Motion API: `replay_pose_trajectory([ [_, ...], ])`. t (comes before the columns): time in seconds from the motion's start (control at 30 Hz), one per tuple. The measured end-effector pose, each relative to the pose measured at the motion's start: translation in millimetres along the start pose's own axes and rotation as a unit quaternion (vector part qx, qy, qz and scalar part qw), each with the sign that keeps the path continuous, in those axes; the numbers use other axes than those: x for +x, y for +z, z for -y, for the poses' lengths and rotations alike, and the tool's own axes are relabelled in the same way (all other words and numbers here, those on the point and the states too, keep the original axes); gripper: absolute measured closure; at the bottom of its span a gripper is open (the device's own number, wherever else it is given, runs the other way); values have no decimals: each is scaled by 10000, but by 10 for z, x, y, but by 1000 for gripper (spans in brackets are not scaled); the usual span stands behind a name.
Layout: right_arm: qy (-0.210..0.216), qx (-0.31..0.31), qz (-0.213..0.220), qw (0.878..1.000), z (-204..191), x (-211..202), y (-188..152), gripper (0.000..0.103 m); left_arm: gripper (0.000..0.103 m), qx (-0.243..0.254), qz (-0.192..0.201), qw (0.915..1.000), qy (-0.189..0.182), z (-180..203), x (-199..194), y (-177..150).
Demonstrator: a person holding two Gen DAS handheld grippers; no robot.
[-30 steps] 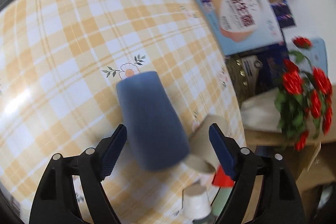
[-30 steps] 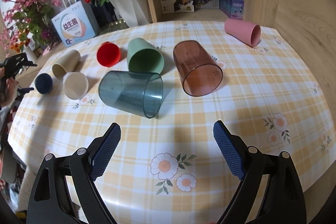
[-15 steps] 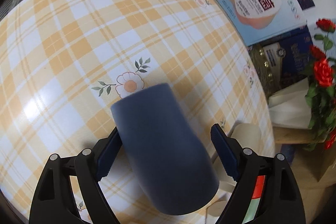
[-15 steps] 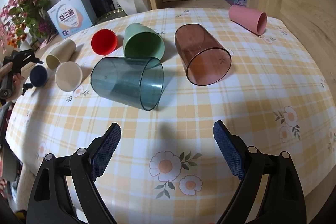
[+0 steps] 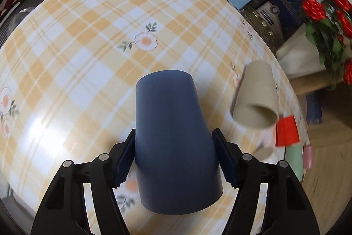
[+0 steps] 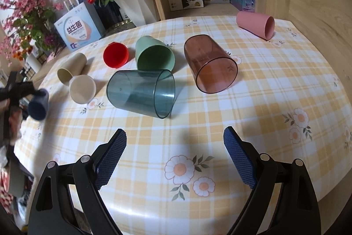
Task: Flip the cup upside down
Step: 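Lift the blue cup with the left gripper and carry it toward the right gripper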
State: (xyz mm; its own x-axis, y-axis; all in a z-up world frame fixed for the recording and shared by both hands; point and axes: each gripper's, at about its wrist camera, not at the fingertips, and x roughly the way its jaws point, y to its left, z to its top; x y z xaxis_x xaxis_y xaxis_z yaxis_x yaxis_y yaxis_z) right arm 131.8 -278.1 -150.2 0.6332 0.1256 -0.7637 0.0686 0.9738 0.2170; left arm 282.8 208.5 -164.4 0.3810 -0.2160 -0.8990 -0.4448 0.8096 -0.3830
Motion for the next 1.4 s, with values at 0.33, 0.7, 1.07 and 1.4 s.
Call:
replay_pose_trajectory([
  [0.33, -62, 512, 240, 9984, 242, -183, -35, 16, 37, 907, -395, 9942, -413, 483, -284, -1092],
  [0.7, -427, 799, 691, 9935, 750, -593, 26, 16, 37, 2044, -1095, 9659, -1150, 1662, 111, -2232],
  [1.07, -836, 1137, 758, 9871, 1325, -792, -55, 16, 37, 2952, -1350, 9365, -1328, 2670, 567, -3016],
  [1.4, -868, 1295, 683, 9854, 1480, -752, -66, 16, 37, 3238, -1116, 9329, -1112, 2839, 697, -3122],
])
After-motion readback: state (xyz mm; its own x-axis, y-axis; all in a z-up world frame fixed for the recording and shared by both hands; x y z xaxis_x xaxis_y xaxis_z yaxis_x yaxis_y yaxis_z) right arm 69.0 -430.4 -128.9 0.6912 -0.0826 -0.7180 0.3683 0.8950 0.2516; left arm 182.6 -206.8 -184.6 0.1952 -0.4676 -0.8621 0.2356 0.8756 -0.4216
